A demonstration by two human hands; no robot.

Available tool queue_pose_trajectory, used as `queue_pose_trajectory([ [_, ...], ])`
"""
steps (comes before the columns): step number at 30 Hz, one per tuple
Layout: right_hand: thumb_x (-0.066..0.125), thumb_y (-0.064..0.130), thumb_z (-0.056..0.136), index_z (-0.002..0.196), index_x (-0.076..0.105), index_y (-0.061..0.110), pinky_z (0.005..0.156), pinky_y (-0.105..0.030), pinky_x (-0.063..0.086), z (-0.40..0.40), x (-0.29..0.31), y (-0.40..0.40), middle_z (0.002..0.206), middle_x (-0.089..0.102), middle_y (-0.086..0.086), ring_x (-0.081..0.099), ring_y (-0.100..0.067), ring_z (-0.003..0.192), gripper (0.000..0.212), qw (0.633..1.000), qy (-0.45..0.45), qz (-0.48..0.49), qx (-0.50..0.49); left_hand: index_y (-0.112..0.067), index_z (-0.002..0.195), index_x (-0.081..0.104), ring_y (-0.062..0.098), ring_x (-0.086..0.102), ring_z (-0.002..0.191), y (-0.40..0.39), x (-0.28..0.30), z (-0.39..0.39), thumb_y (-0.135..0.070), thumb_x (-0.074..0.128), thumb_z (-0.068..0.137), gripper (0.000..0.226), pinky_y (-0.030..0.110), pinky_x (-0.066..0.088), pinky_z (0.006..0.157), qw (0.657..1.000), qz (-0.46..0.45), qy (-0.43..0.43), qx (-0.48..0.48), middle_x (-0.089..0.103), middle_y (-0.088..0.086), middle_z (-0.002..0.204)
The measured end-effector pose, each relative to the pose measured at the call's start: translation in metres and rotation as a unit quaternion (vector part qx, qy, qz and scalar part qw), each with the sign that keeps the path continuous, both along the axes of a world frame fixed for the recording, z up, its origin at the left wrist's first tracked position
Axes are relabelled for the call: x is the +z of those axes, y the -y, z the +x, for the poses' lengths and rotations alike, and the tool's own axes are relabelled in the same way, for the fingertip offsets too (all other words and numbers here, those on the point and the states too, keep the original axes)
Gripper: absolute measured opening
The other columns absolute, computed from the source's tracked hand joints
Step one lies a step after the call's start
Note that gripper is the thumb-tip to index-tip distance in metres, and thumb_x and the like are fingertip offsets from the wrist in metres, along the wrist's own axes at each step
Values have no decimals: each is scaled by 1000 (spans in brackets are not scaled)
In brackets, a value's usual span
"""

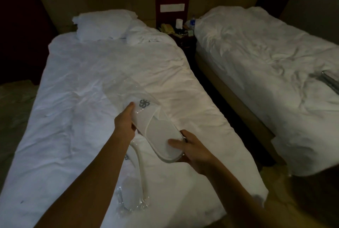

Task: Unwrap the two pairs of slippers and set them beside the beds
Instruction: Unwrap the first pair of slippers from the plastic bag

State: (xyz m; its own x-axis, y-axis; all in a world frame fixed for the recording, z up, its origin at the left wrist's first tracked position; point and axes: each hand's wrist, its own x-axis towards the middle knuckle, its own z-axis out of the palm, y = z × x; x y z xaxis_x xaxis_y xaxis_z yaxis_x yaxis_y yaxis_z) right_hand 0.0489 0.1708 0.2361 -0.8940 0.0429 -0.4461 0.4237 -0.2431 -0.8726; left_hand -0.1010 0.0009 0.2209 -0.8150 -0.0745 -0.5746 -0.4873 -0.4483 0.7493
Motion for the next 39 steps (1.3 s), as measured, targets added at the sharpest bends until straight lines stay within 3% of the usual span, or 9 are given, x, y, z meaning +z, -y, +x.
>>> queue_pose_trajectory([
  [2, 70, 14, 86, 118, 56, 3, 62, -30, 58, 9, -3, -10, 107, 66, -6, 65, -19, 92, 36, 1000, 7, 9, 17, -12, 117, 58, 24, 65, 83, 0, -11, 4, -30, 78, 79, 47, 33, 54, 58, 1000, 12, 10, 3, 65, 10, 108],
  [11, 73, 20, 84, 112, 62, 9, 71, -40, 61, 77, -22, -54, 111, 64, -14, 65, -24, 95, 31, 998, 44, 39, 7, -5, 124, 62, 31, 62, 110, -16, -60, 20, -26, 71, 85, 45, 44, 51, 98, 998, -37, 37, -41, 65, 13, 119],
  [13, 75, 26, 80, 111, 64, 12, 75, -44, 61, 92, -26, -62, 106, 66, -10, 67, -24, 94, 36, 998, 52, 46, 10, -5, 112, 66, 30, 64, 99, -20, -75, 25, -25, 69, 86, 33, 42, 54, 90, 995, -69, 52, -58, 66, 15, 113],
  [16, 76, 35, 71, 112, 65, 12, 75, -45, 61, 110, -28, -71, 105, 66, -10, 67, -27, 95, 48, 997, 67, 47, 2, -11, 80, 64, 25, 60, 72, -24, -96, 33, -19, 65, 87, 12, 34, 49, 65, 990, -100, 64, -75, 63, 16, 100],
  [21, 76, 38, 68, 109, 69, 19, 68, -34, 58, 129, -24, -93, 109, 67, -12, 66, -30, 98, 46, 996, 75, 36, -36, -7, 117, 61, 23, 64, 91, -31, -129, 40, -14, 55, 94, 24, 29, 53, 67, 991, -78, 75, -83, 65, 8, 106],
  [26, 75, 39, 67, 101, 75, 32, 65, -32, 60, 145, -19, -119, 103, 73, -5, 70, -26, 91, 35, 996, 68, 12, -62, -12, 98, 61, 19, 74, 72, -33, -152, 56, -16, 47, 99, 14, 27, 56, 59, 991, 10, 96, -89, 67, 8, 101],
  [29, 74, 36, 73, 105, 74, 33, 71, -35, 62, 155, -24, -132, 108, 73, -5, 71, -27, 95, 32, 993, 69, 2, -101, -20, 101, 67, 25, 76, 85, -30, -167, 67, -18, 44, 100, 23, 29, 59, 67, 989, 39, 80, -122, 75, 9, 104],
  [35, 79, 35, 79, 119, 68, 30, 76, -37, 60, 178, -45, -151, 120, 69, -10, 69, -33, 106, 42, 979, 72, -67, -179, -18, 109, 64, 29, 72, 93, -25, -201, 85, -11, 37, 101, 29, 33, 54, 78, 985, 22, 79, -150, 69, 13, 115],
  [39, 79, 32, 80, 119, 69, 27, 78, -38, 60, 174, -56, -141, 123, 69, -10, 69, -33, 108, 40, 974, 71, -98, -190, -15, 120, 50, 31, 68, 83, -28, -217, 107, -7, 52, 96, 25, 33, 53, 71, 982, -28, 117, -147, 63, 18, 117],
])
